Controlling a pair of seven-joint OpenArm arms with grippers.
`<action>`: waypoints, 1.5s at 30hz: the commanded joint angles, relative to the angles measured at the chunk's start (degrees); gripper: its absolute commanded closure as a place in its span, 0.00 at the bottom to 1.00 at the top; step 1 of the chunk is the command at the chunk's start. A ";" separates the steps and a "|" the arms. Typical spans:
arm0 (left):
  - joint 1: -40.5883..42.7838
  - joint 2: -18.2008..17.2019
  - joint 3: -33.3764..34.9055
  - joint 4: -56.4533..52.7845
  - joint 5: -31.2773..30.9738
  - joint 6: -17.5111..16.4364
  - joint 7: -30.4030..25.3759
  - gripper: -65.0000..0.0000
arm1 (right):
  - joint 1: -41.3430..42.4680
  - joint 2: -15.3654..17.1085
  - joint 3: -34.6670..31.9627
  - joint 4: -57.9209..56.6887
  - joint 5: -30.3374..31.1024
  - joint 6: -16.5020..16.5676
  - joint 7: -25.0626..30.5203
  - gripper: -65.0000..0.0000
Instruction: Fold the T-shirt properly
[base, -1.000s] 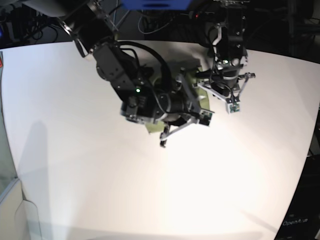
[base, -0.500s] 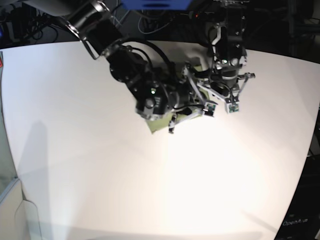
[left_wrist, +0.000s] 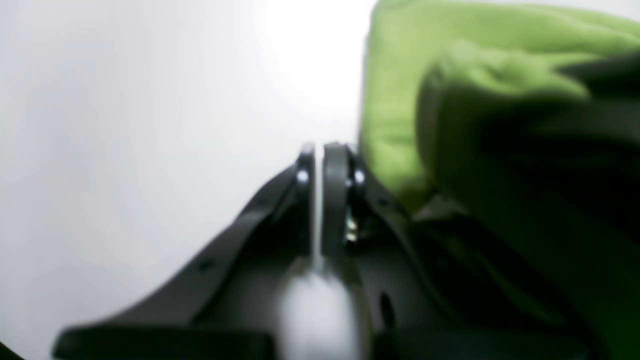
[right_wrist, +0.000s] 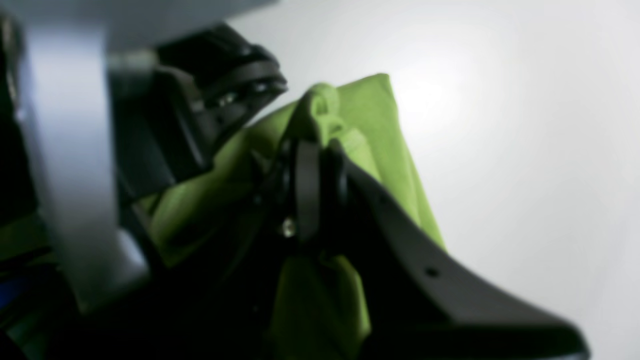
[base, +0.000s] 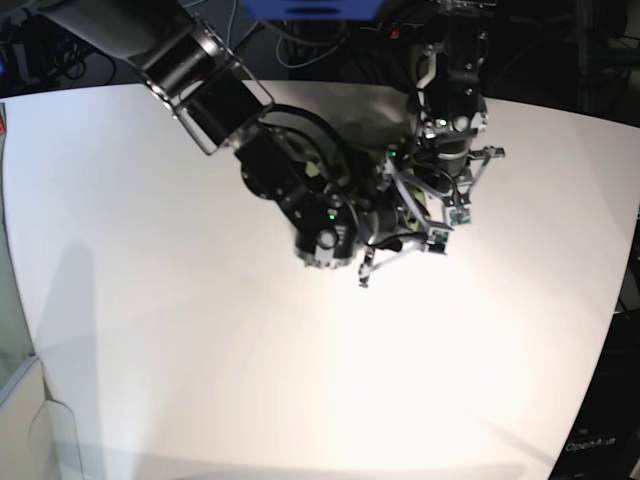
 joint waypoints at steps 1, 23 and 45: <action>0.73 0.49 0.42 -0.46 -1.85 -0.72 4.00 0.97 | 1.77 -1.01 0.15 0.28 0.75 0.36 1.84 0.96; 1.34 0.14 0.15 -1.07 -1.85 -0.72 3.91 0.97 | 5.46 -0.39 0.41 -3.15 0.75 0.36 3.25 0.23; 7.50 -1.00 -0.02 8.86 -1.85 -0.72 3.91 0.97 | -0.70 4.79 0.50 9.34 0.75 0.36 0.34 0.23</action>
